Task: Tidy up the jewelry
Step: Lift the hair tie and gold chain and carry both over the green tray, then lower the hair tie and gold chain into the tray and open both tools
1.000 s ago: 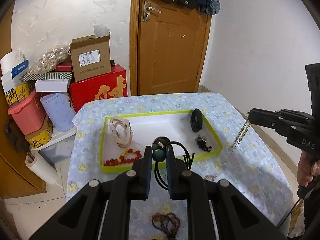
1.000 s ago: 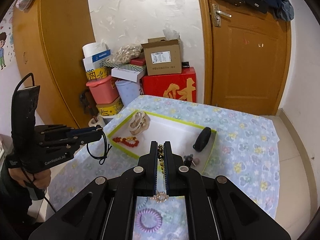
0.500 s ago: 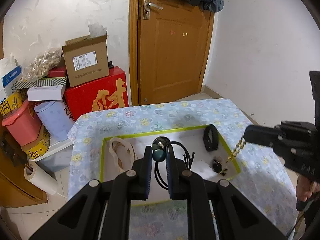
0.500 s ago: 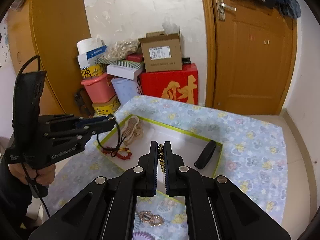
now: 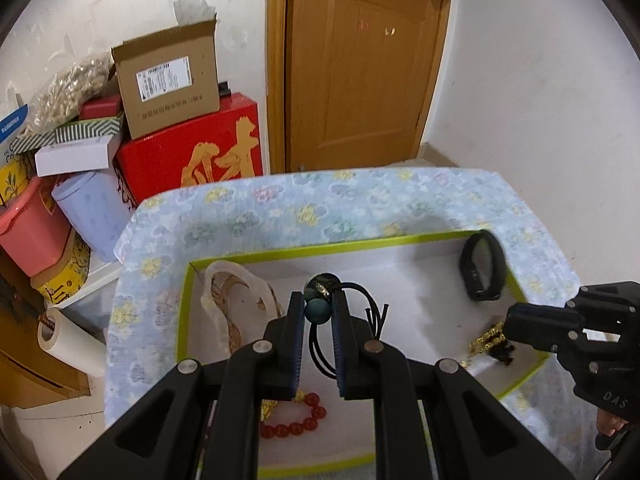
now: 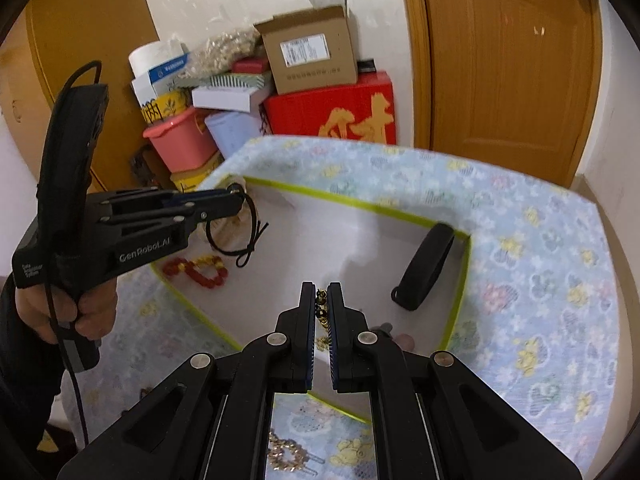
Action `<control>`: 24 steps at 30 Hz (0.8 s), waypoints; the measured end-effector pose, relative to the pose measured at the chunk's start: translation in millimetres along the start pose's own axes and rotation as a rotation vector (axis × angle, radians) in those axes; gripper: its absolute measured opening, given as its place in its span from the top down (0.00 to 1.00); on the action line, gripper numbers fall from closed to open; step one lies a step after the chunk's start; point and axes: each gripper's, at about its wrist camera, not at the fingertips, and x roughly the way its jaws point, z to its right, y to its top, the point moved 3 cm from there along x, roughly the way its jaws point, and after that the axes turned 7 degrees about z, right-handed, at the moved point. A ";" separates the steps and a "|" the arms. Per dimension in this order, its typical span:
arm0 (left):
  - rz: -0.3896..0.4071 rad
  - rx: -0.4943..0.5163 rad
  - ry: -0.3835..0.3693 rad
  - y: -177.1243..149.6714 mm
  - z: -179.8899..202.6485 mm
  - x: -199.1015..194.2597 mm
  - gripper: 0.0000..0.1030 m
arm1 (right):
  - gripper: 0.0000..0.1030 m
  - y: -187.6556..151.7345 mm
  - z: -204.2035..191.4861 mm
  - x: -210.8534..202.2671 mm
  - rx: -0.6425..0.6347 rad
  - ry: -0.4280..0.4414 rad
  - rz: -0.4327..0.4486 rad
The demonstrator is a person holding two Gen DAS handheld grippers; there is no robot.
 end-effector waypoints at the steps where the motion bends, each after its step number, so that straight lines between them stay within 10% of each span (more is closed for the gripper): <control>1: -0.006 0.002 0.004 -0.9 -0.7 4.2 0.87 | 0.95 -1.4 1.1 3.4 0.001 0.001 -0.006; 24: -0.072 0.040 0.016 -12.5 4.2 38.5 0.84 | 0.82 -20.1 16.9 35.2 0.016 0.003 -0.088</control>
